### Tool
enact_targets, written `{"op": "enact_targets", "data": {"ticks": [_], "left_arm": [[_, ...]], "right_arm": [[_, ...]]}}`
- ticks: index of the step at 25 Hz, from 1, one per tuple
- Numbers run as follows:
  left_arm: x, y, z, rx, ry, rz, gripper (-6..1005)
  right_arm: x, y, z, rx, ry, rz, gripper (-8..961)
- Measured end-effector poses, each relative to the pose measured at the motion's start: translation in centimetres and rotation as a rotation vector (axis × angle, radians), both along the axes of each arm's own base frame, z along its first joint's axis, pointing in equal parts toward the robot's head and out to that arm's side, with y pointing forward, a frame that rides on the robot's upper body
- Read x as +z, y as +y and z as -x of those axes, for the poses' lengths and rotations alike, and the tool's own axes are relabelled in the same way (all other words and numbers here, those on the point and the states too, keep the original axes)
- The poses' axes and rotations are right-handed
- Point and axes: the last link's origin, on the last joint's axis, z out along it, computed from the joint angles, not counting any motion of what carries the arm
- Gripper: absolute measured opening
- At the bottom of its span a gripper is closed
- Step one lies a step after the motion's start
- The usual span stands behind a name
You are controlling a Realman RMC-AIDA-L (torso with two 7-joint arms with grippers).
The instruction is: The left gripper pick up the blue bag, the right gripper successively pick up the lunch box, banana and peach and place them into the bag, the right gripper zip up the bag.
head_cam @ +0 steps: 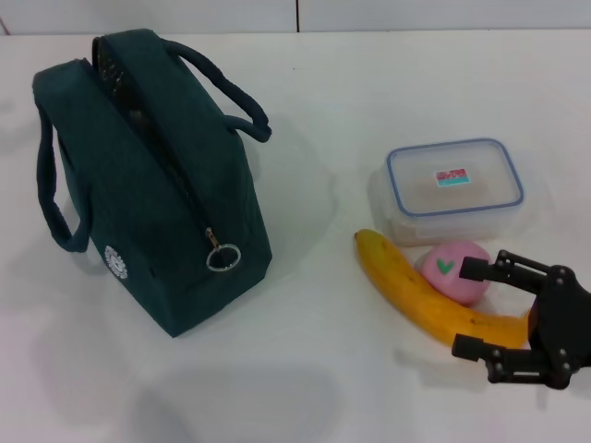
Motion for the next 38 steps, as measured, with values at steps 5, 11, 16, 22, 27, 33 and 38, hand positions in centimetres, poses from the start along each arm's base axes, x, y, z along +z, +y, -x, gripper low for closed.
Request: {"op": "enact_targets", "data": {"ticks": [5,11,16,22,27,33,38], "left_arm": [[-0.3,-0.6,-3.3,0.148,0.044,0.182,888],[-2.4,-1.0,-4.6,0.315,0.029,0.335,887],[-4.7,-0.8,-4.8,0.360,0.062,0.426,887],[-6.3,-0.4,-4.3,0.415,0.104,0.465,887],[-7.4,-0.3,-4.3,0.417,0.077,0.488,888],[-7.8,-0.4,-4.5,0.384,0.159,0.471,810],[-8.6,-0.4,-4.2,0.417,0.202,0.489,543]], "right_arm": [[0.4,0.6,0.1,-0.015,0.010,-0.030,864],[0.6,1.1,0.3,-0.012,0.013,-0.045,863],[0.6,1.3,0.3,-0.005,0.007,-0.052,862],[0.6,1.6,0.4,-0.002,-0.001,-0.060,862],[0.6,1.8,0.4,-0.004,-0.008,-0.064,861],[0.7,1.8,0.4,-0.005,-0.010,-0.066,861],[0.8,1.8,0.3,-0.010,-0.007,-0.071,860]]}}
